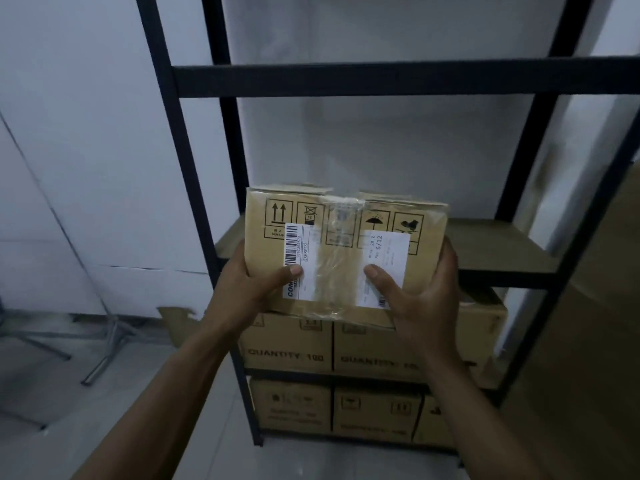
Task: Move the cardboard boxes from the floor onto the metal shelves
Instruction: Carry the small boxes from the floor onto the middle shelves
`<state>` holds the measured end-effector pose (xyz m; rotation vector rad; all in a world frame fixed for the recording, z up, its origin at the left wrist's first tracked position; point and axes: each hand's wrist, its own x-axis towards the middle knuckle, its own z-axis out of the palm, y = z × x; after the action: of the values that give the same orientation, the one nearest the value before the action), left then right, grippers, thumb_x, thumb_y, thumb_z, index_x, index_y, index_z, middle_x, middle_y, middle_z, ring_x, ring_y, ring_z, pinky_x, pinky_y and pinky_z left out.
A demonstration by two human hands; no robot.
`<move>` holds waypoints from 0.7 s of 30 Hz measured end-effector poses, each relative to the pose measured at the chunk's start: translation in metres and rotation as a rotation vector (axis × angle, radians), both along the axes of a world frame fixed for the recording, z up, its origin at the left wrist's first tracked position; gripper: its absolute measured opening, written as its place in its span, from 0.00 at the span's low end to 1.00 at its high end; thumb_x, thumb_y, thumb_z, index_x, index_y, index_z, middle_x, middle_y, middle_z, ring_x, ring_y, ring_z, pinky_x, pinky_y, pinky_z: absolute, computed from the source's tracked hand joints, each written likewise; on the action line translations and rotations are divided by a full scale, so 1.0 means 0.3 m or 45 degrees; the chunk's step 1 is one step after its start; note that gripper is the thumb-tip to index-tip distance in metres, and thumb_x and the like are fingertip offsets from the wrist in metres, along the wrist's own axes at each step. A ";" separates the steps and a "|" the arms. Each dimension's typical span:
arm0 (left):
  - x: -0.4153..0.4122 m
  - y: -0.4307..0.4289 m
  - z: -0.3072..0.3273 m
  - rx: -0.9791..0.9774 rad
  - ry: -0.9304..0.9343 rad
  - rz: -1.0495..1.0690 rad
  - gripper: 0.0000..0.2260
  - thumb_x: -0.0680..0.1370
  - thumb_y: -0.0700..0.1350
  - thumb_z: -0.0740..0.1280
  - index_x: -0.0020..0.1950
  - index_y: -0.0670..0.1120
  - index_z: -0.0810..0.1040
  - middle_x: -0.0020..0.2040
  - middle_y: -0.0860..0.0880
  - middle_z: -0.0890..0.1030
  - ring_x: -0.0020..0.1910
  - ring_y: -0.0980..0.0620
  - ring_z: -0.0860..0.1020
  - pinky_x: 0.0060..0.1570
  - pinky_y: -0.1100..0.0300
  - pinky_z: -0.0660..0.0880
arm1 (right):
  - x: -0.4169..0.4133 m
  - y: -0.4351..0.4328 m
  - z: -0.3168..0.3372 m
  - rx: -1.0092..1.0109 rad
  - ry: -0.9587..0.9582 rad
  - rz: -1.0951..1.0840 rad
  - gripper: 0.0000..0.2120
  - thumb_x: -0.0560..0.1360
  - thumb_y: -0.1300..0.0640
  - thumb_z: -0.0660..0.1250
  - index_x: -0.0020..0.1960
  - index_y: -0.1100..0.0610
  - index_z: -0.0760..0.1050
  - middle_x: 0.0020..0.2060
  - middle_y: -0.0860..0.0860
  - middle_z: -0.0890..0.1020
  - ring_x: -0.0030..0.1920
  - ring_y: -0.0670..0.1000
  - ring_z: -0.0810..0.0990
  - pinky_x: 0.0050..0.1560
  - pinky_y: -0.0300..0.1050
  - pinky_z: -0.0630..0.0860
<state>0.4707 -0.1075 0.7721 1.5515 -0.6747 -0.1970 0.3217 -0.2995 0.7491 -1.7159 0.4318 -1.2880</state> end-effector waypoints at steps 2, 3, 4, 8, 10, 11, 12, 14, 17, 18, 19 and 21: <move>0.100 -0.006 -0.007 0.019 0.004 0.038 0.29 0.61 0.63 0.79 0.59 0.67 0.74 0.56 0.60 0.83 0.52 0.56 0.84 0.41 0.56 0.83 | 0.126 -0.029 -0.013 0.008 0.011 0.050 0.45 0.61 0.32 0.77 0.73 0.42 0.64 0.66 0.48 0.74 0.63 0.48 0.77 0.56 0.57 0.81; 0.149 -0.006 -0.019 0.018 0.013 0.060 0.30 0.62 0.63 0.78 0.61 0.66 0.74 0.56 0.58 0.84 0.52 0.54 0.84 0.42 0.54 0.83 | 0.187 -0.041 -0.024 0.015 0.016 0.081 0.45 0.61 0.32 0.77 0.73 0.43 0.64 0.65 0.48 0.75 0.62 0.48 0.77 0.56 0.57 0.81; 0.196 -0.006 -0.037 0.011 0.032 0.083 0.32 0.62 0.62 0.78 0.64 0.62 0.73 0.57 0.56 0.84 0.53 0.52 0.84 0.43 0.53 0.84 | 0.244 -0.049 -0.037 0.023 0.021 0.110 0.45 0.61 0.33 0.77 0.73 0.43 0.64 0.65 0.49 0.75 0.62 0.49 0.78 0.56 0.58 0.81; 0.335 -0.007 -0.108 -0.004 0.116 0.174 0.34 0.61 0.59 0.78 0.66 0.56 0.73 0.56 0.54 0.84 0.53 0.50 0.84 0.43 0.54 0.83 | 0.425 -0.052 -0.085 0.037 0.042 0.165 0.42 0.64 0.33 0.74 0.73 0.45 0.64 0.65 0.50 0.75 0.62 0.49 0.78 0.58 0.58 0.80; 0.408 -0.007 -0.128 -0.008 0.135 0.191 0.33 0.62 0.57 0.78 0.65 0.56 0.73 0.56 0.53 0.84 0.53 0.51 0.84 0.43 0.56 0.83 | 0.505 -0.054 -0.100 0.041 0.057 0.173 0.41 0.65 0.33 0.73 0.74 0.43 0.63 0.65 0.49 0.74 0.62 0.47 0.77 0.59 0.57 0.80; 0.446 -0.009 -0.136 -0.004 0.134 0.188 0.34 0.62 0.58 0.78 0.66 0.56 0.73 0.56 0.53 0.84 0.53 0.51 0.84 0.43 0.56 0.83 | 0.541 -0.056 -0.106 0.050 0.068 0.176 0.41 0.65 0.33 0.73 0.74 0.42 0.62 0.66 0.48 0.73 0.62 0.47 0.77 0.58 0.56 0.80; 0.487 -0.013 -0.142 -0.008 0.136 0.186 0.36 0.61 0.59 0.78 0.66 0.55 0.72 0.57 0.53 0.84 0.53 0.52 0.84 0.43 0.56 0.83 | 0.579 -0.059 -0.112 0.060 0.073 0.182 0.42 0.66 0.33 0.73 0.74 0.42 0.61 0.66 0.48 0.73 0.62 0.47 0.77 0.58 0.56 0.80; 0.562 -0.024 -0.150 0.003 0.134 0.206 0.37 0.60 0.60 0.78 0.67 0.54 0.72 0.57 0.53 0.83 0.53 0.52 0.84 0.45 0.55 0.83 | 0.647 -0.063 -0.123 0.080 0.075 0.176 0.42 0.65 0.34 0.73 0.74 0.41 0.61 0.66 0.47 0.72 0.63 0.47 0.77 0.58 0.56 0.80; 0.691 -0.032 -0.179 0.060 0.068 0.276 0.32 0.61 0.56 0.82 0.62 0.56 0.75 0.55 0.57 0.83 0.52 0.56 0.83 0.43 0.57 0.83 | 0.758 -0.059 -0.144 0.093 0.083 0.136 0.41 0.65 0.34 0.73 0.73 0.41 0.62 0.66 0.47 0.73 0.62 0.44 0.77 0.58 0.53 0.80; 0.731 -0.033 -0.192 0.087 0.027 0.304 0.29 0.63 0.53 0.81 0.61 0.57 0.75 0.54 0.58 0.83 0.52 0.57 0.83 0.43 0.59 0.83 | 0.789 -0.055 -0.154 0.110 0.089 0.123 0.41 0.65 0.33 0.73 0.73 0.41 0.63 0.66 0.48 0.74 0.62 0.45 0.77 0.58 0.54 0.80; 0.771 -0.032 -0.207 0.115 -0.023 0.339 0.28 0.65 0.51 0.81 0.61 0.56 0.75 0.54 0.58 0.83 0.52 0.58 0.82 0.43 0.60 0.82 | 0.818 -0.051 -0.167 0.124 0.094 0.111 0.40 0.65 0.33 0.73 0.73 0.41 0.63 0.66 0.48 0.74 0.62 0.46 0.78 0.57 0.55 0.81; 0.838 -0.027 -0.235 0.142 -0.102 0.411 0.27 0.66 0.50 0.81 0.62 0.55 0.75 0.55 0.57 0.81 0.52 0.61 0.80 0.46 0.59 0.82 | 0.870 -0.047 -0.199 0.153 0.108 0.084 0.39 0.65 0.32 0.74 0.72 0.40 0.65 0.66 0.47 0.75 0.63 0.48 0.78 0.57 0.58 0.81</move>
<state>0.7222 -0.1156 0.7016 1.7590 -0.4722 0.0713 0.5828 -0.3137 0.6895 -1.6739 0.4882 -1.1235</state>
